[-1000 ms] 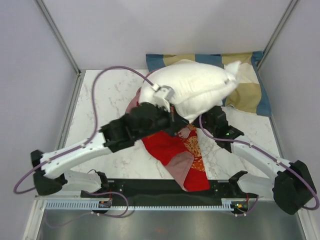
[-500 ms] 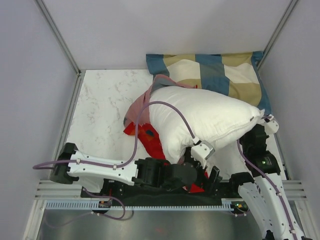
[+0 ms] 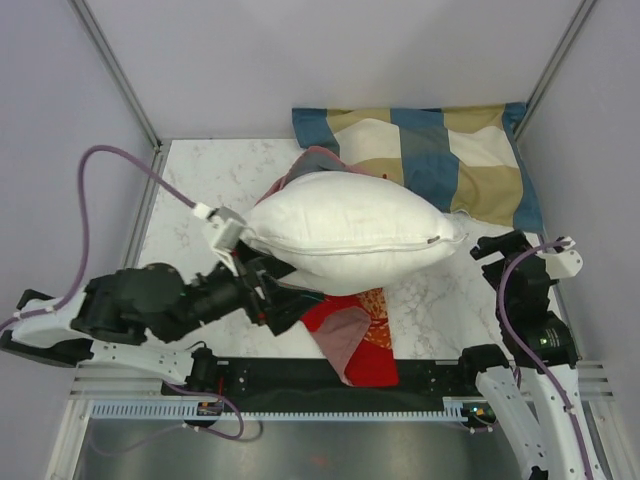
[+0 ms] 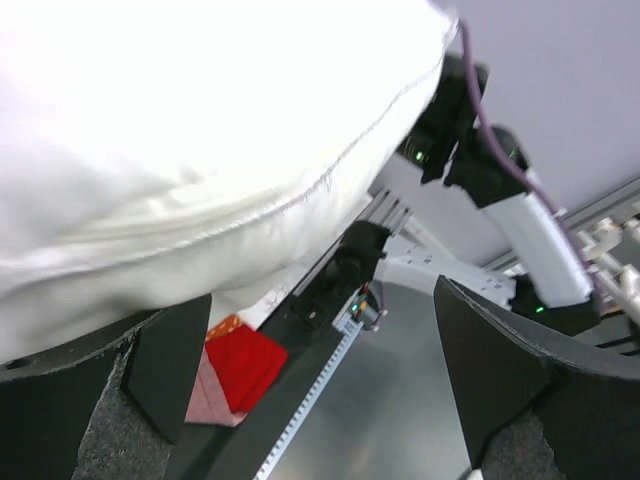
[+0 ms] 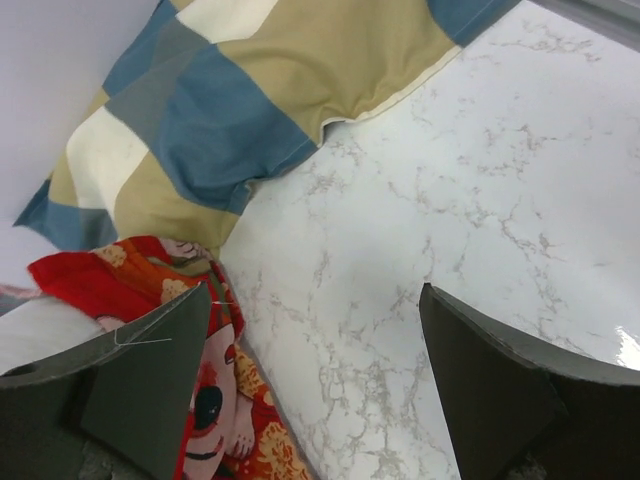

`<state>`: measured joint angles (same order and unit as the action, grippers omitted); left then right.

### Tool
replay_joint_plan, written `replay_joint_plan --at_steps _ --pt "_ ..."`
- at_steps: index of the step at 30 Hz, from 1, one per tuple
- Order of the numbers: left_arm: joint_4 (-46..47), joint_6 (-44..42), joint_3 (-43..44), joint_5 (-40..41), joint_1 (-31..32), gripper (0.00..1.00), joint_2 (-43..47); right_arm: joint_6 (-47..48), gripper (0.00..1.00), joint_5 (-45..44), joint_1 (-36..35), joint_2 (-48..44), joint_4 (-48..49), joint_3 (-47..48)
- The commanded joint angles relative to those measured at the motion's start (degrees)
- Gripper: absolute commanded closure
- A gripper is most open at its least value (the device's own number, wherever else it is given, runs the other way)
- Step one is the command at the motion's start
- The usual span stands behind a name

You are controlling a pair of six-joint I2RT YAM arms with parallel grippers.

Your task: Put the pillow into the pillowcase

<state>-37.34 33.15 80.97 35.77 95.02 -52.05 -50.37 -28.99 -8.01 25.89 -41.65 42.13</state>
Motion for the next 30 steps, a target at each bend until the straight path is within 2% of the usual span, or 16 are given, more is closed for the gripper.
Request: replay_joint_plan --at_steps 1,5,8,11,13,16,21,25,30 --pt "-1.86 -3.87 1.65 2.21 -0.45 0.00 3.36 1.22 0.07 6.11 0.10 -2.07 2.52 -0.73" --pt "-0.89 -6.60 3.13 -3.59 -0.37 0.00 -1.55 3.00 0.11 23.95 0.01 -5.92 13.40 -6.25" --pt "-1.42 -7.48 5.94 -5.27 -0.45 0.03 -4.81 3.43 0.13 29.33 0.10 -7.43 18.51 -8.55" --pt "-5.01 -7.13 11.37 5.23 -0.45 0.00 -2.45 5.19 0.15 39.60 0.10 -7.08 21.16 -9.17" --pt "-6.08 -9.49 13.94 8.16 -0.36 0.00 -0.52 5.11 0.14 46.63 0.01 -6.82 22.04 -9.52" --pt "-6.60 -12.49 15.01 13.97 -0.45 0.00 -0.59 3.97 0.09 49.65 0.10 -6.99 18.38 -9.09" --pt "-6.60 -10.56 9.47 14.85 -0.45 0.00 -3.84 -0.67 0.07 53.24 0.01 -6.65 21.33 -8.90" --pt "-8.19 -8.72 10.61 13.72 -0.45 0.00 -4.99 -2.98 0.10 61.59 0.01 -1.55 26.87 -9.26" --pt "-7.92 -7.13 8.51 13.72 -1.59 0.00 -7.97 0.09 0.13 62.64 0.01 -3.04 22.67 -4.96"
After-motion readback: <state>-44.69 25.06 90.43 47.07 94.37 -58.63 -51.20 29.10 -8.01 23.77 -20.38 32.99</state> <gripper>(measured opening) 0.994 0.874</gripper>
